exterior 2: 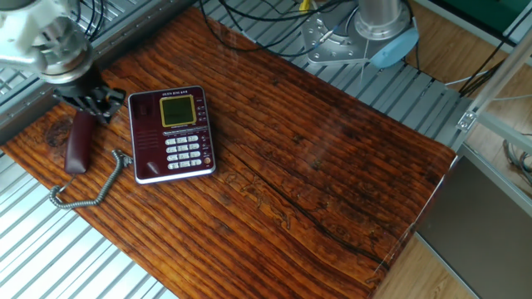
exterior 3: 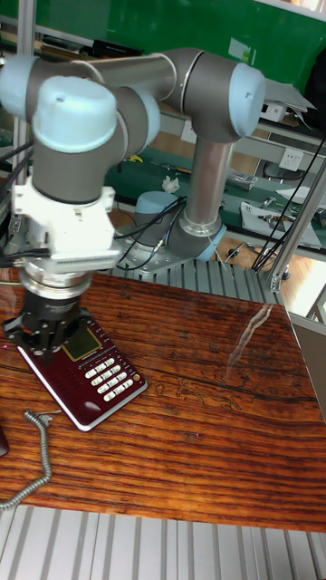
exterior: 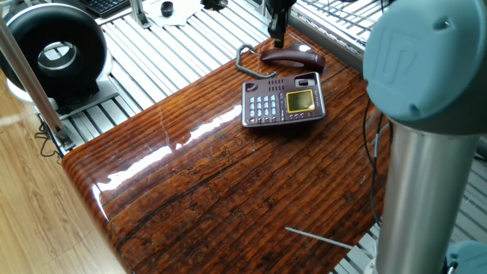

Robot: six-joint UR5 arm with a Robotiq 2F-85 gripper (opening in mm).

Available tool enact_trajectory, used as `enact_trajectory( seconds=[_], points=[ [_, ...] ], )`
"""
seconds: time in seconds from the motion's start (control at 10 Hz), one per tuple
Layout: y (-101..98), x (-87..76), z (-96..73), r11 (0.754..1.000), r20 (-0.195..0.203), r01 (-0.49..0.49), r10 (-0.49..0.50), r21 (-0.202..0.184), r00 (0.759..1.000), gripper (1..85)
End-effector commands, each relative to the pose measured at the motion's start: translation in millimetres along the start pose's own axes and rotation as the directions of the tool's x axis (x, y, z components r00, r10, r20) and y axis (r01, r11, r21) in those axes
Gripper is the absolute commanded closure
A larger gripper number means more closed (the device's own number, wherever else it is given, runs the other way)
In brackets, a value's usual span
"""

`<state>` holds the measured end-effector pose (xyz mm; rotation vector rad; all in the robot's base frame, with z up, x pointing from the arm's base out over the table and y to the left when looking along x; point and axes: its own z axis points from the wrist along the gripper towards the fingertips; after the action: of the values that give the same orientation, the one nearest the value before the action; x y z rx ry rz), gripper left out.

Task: Place the handset of the telephone on the corresponding phone cradle

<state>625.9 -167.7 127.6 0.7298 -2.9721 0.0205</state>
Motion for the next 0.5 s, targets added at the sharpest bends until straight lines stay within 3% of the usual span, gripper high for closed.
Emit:
enact_trajectory(
  seconds=[0.0,0.1,0.2,0.4],
  points=[
    [-16.9,6.7,3.3,0.992,-0.016,-0.128,0.128,0.013,0.992,84.7],
    [-11.8,5.3,3.3,0.991,-0.014,-0.131,0.131,-0.007,0.991,84.7],
    [-11.8,-3.1,3.3,0.996,0.019,-0.087,0.087,-0.011,0.996,84.7],
    [-42.8,-0.1,17.4,0.998,0.051,0.045,-0.042,-0.051,0.998,84.7]
  ],
)
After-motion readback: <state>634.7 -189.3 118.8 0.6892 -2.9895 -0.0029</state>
